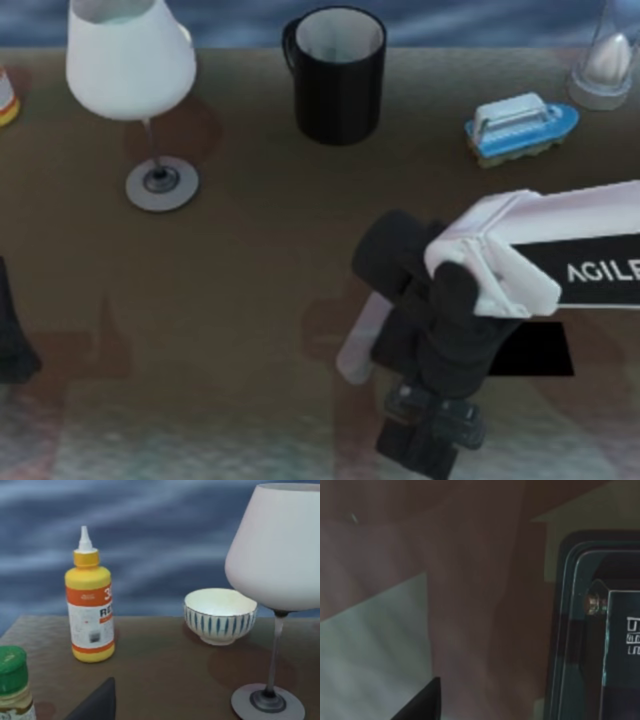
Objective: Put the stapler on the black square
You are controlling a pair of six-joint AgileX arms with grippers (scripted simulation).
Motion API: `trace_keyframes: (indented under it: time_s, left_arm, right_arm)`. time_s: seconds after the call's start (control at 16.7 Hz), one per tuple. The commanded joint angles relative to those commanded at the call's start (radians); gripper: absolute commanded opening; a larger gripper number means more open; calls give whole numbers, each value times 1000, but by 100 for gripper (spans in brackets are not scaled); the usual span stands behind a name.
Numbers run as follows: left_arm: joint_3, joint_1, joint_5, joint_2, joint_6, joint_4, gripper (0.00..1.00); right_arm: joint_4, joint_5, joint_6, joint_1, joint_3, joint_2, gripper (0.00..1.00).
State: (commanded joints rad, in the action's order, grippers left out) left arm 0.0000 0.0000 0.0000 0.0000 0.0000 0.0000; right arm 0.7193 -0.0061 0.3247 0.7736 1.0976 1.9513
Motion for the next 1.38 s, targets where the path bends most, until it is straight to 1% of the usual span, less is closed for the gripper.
trace_keyframes:
  time_s: [0.66, 0.72, 1.26, 1.38]
  left_arm:
    - [0, 0, 0, 0, 0, 0, 100]
    - [0, 0, 0, 0, 0, 0, 100]
    - [0, 0, 0, 0, 0, 0, 100]
    - [0, 0, 0, 0, 0, 0, 100]
  right_arm:
    - [0, 0, 0, 0, 0, 0, 2]
    - [0, 0, 0, 0, 0, 0, 0]
    - [3, 0, 0, -2, 3, -2, 0]
    - [40, 0, 1, 0, 32, -16, 0]
